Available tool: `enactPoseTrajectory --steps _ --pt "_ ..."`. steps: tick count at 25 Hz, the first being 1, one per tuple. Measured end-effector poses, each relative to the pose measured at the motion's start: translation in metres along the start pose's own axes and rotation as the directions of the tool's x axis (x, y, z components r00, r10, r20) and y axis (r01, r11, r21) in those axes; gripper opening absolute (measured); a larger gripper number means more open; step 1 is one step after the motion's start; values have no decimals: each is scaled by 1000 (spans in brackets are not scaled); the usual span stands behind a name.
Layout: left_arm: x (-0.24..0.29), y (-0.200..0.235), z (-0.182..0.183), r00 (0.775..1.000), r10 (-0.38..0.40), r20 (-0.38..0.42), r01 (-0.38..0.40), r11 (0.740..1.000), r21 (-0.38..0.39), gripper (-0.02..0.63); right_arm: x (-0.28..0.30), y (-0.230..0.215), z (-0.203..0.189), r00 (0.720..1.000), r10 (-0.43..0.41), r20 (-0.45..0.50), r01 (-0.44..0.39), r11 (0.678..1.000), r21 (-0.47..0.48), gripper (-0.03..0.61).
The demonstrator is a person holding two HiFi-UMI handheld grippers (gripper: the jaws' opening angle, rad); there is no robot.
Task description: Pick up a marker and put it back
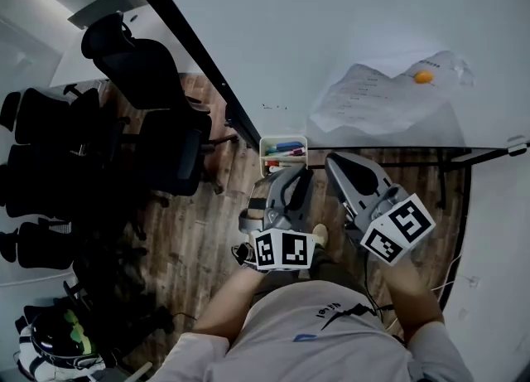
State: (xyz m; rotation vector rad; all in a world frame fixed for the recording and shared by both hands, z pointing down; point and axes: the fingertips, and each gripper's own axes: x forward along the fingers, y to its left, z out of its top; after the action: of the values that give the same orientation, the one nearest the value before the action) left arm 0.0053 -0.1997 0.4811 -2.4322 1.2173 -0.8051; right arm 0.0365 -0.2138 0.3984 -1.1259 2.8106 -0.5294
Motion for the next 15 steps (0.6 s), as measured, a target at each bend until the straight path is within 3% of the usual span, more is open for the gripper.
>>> enactPoseTrajectory --steps 15 --pt "-59 73 68 985 58 164 -18 972 -234 74 14 31 57 997 34 71 -27 994 -102 12"
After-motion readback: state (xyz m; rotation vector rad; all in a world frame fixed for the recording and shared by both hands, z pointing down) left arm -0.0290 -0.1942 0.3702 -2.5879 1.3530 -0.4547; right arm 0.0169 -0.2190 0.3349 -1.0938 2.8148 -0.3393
